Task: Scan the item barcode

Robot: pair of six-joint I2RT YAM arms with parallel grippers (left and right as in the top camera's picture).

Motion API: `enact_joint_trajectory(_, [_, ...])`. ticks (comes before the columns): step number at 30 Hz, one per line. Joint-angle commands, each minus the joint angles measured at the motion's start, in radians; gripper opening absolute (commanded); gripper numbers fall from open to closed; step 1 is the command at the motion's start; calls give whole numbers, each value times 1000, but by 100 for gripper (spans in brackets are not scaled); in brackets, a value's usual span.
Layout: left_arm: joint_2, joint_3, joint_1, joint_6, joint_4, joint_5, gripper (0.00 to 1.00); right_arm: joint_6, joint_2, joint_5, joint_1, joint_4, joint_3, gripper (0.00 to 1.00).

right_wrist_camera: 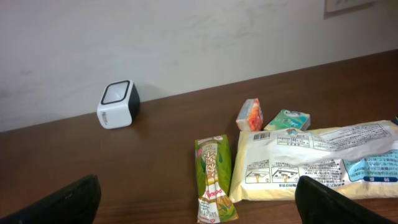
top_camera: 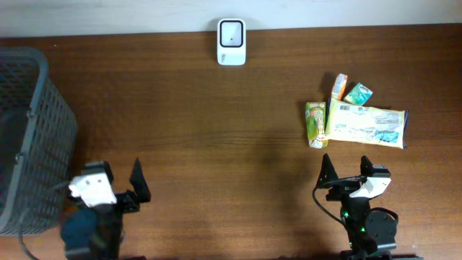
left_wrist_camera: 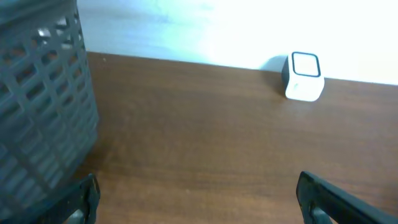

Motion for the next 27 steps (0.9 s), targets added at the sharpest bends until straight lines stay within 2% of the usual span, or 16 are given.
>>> enact_joint_trajectory(1, [-104, -148, 2, -40, 84, 7, 99, 8, -8, -2, -5, -4, -7, 99])
enact_joint_trajectory(8, [-121, -371, 2, -42, 453, 11, 99, 8, -8, -2, -5, -4, -7, 99])
enact_joint_trajectory(14, [-135, -495, 1, -32, 669, 11, 99, 8, -8, -2, -5, -4, -7, 99])
enact_joint_trajectory(19, [-179, -508, 2, 49, 651, -3, 99, 8, -8, -2, -5, -4, -7, 99])
enact_joint_trajectory(24, [-238, -508, 2, 49, 534, -88, 99, 8, -8, -2, -5, -4, -7, 99])
enact_joint_trajectory(27, [-267, -508, 2, 69, 473, -91, 99, 8, -8, -2, -5, -4, -7, 99])
